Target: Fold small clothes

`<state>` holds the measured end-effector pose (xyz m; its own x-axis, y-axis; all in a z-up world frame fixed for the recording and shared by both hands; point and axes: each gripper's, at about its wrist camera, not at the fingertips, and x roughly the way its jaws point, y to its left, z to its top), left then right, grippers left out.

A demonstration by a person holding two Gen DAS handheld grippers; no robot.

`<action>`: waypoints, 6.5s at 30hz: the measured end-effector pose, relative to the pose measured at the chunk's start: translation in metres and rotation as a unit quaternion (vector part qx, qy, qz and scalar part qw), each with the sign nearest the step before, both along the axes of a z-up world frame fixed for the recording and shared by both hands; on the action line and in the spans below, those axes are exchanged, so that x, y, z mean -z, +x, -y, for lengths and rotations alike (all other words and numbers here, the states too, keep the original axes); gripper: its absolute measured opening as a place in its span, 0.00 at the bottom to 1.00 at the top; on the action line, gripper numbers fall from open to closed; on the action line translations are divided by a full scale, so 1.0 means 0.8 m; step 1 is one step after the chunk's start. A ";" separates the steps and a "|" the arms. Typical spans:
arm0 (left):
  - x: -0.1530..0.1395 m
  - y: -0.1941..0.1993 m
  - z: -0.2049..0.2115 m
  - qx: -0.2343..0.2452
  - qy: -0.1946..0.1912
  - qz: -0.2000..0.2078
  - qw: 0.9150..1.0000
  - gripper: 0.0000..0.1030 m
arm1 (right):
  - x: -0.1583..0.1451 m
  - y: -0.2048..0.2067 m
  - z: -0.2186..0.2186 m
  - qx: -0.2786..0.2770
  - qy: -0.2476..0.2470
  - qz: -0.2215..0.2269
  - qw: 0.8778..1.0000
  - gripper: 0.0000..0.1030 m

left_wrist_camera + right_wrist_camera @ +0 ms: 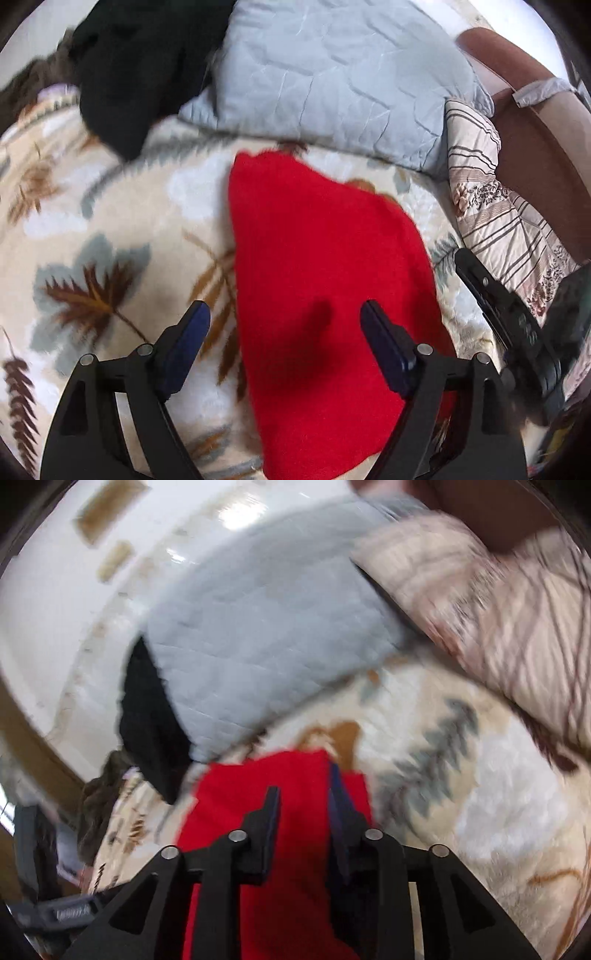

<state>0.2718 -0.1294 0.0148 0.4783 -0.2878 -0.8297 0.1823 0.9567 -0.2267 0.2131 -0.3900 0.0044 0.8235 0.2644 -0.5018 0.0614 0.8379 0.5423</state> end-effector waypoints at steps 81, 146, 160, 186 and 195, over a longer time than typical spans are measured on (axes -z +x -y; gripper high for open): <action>0.024 0.036 -0.058 -0.021 -0.121 -0.059 0.991 0.91 | 0.032 0.028 0.014 -0.041 0.055 -0.045 0.997 0.40; 0.078 -0.121 -0.217 -0.066 -0.214 -0.079 0.971 0.61 | 0.074 -0.068 -0.148 -0.144 0.103 -0.097 0.979 0.50; 0.070 -0.095 -0.200 -0.065 -0.070 -0.030 0.995 0.80 | 0.051 -0.053 -0.200 -0.176 -0.098 -0.056 0.978 0.09; 0.004 -0.260 -0.211 -0.080 0.053 0.110 0.989 0.80 | 0.012 -0.198 -0.175 -0.089 -0.250 -0.111 0.958 0.90; 0.023 -0.276 -0.192 -0.115 0.169 0.127 0.971 0.81 | 0.001 -0.241 -0.185 -0.044 -0.309 -0.055 0.949 0.99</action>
<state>0.0512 0.0245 -0.0037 0.6998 0.1188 -0.7043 -0.0362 0.9907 0.1311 0.0200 -0.2419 0.0037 0.7452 -0.0434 -0.6654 0.0054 0.9982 -0.0590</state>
